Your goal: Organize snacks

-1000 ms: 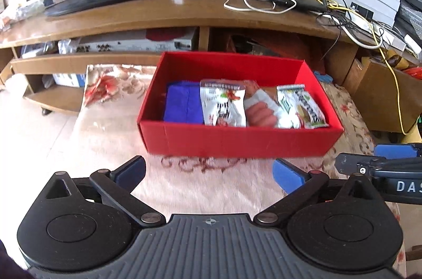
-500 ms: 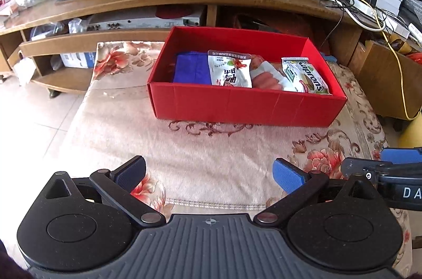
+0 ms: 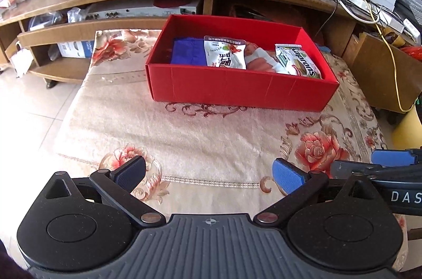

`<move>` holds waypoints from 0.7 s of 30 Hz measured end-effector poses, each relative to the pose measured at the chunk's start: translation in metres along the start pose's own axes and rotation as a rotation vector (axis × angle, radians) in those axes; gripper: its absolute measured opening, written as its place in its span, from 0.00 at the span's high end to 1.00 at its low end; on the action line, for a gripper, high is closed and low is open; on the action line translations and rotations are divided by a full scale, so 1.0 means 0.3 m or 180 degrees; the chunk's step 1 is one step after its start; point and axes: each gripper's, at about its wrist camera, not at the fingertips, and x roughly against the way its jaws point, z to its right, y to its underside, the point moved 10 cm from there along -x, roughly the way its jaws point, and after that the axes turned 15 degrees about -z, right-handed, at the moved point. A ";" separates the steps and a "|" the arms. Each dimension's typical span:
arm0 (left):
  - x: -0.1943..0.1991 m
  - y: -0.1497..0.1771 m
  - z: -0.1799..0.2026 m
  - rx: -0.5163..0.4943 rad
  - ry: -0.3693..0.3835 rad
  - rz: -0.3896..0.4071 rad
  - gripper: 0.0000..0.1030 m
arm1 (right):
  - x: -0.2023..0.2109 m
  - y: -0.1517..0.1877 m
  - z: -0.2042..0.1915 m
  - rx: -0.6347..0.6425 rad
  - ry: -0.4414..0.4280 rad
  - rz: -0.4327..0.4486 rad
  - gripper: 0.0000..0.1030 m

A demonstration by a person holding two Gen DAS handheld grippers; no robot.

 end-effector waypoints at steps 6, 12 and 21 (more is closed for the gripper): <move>0.011 0.014 -0.007 0.0024 0.0034 0.0022 0.00 | 0.009 0.008 -0.011 0.0011 -0.0025 0.0012 0.34; 0.020 0.022 -0.013 0.0046 0.0016 0.0075 0.00 | 0.010 0.015 -0.019 0.0027 -0.0039 0.0006 0.34; 0.016 0.042 -0.017 0.0052 0.0000 0.0029 0.00 | 0.003 0.032 -0.020 0.0036 -0.0020 -0.0036 0.34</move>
